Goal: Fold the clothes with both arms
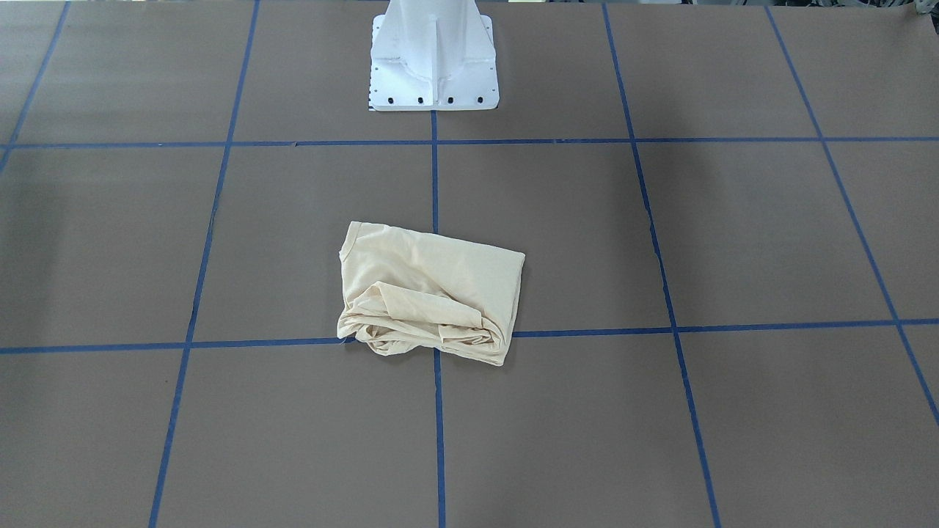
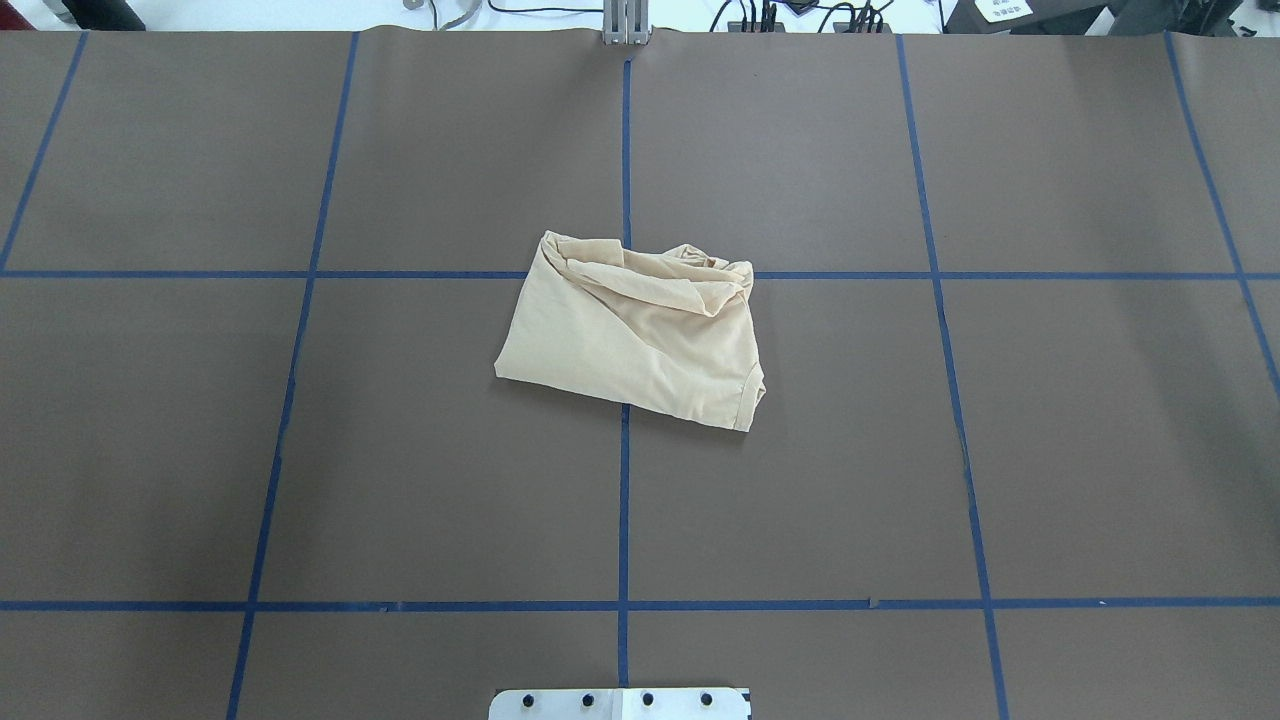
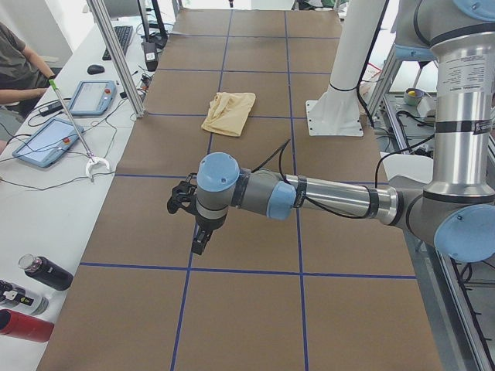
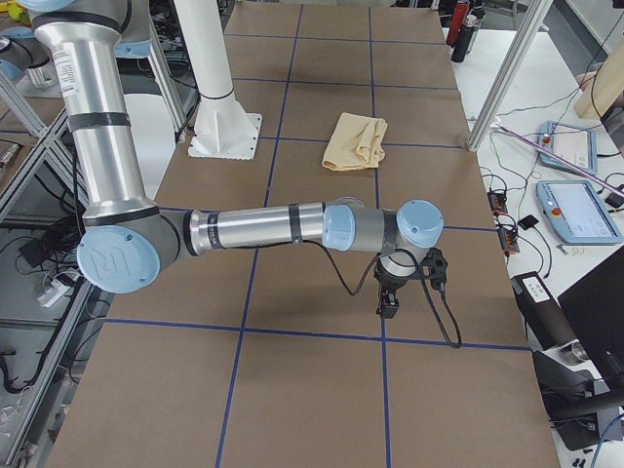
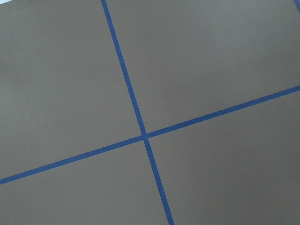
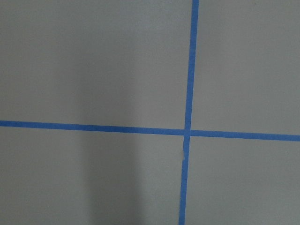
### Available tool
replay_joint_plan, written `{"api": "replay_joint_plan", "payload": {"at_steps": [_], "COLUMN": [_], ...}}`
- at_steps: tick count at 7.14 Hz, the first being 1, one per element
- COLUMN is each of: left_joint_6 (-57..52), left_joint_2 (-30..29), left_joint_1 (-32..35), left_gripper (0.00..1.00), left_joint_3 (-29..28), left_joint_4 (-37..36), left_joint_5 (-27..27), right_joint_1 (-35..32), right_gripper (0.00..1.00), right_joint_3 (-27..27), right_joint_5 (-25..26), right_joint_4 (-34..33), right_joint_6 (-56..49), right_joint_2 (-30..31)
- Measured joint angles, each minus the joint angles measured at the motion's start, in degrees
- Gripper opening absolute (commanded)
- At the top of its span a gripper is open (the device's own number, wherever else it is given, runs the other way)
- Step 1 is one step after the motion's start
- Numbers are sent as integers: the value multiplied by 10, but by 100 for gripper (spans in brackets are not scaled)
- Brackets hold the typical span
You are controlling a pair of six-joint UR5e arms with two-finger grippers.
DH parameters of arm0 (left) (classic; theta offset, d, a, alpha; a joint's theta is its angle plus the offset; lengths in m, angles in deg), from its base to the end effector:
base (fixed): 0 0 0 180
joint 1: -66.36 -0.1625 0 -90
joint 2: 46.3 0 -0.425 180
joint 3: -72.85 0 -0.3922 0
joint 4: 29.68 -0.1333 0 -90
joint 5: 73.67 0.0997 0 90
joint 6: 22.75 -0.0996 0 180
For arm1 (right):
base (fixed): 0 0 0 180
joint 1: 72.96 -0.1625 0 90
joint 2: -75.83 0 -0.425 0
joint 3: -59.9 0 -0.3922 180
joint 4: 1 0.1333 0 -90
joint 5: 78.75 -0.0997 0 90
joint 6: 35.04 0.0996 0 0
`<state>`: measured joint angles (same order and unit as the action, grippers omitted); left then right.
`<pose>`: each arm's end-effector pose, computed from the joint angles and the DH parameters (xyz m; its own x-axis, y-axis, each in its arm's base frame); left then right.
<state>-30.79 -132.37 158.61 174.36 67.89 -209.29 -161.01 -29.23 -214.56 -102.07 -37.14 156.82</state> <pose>-0.0807 -0.4713 0.5759 0.7046 0.2925 -0.6465 -0.0613 0.9328 0.3553 0.0431 -0.5526 0.6012 0.6962 -0.0237 0.7175 0.0595 0.9979 -0.0248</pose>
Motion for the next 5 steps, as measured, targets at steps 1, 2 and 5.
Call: {"api": "replay_joint_plan", "payload": {"at_steps": [1,2,5], "left_joint_6": [1,1,0], "left_joint_2": [0,-2,-1], "left_joint_1": [-1,-1,-1], "left_gripper": [100,100,100], "left_joint_3": [1,1,-10], "left_joint_4": [0,0,0], "left_joint_5": [-1,-1,-1], "right_joint_1": [0,0,0], "right_gripper": [100,100,100], "right_joint_3": [-17,-31,-41], "right_joint_5": [2,4,5], "right_joint_4": [2,2,3], "right_joint_6": [1,2,2], "right_joint_2": [18,31,40]}}
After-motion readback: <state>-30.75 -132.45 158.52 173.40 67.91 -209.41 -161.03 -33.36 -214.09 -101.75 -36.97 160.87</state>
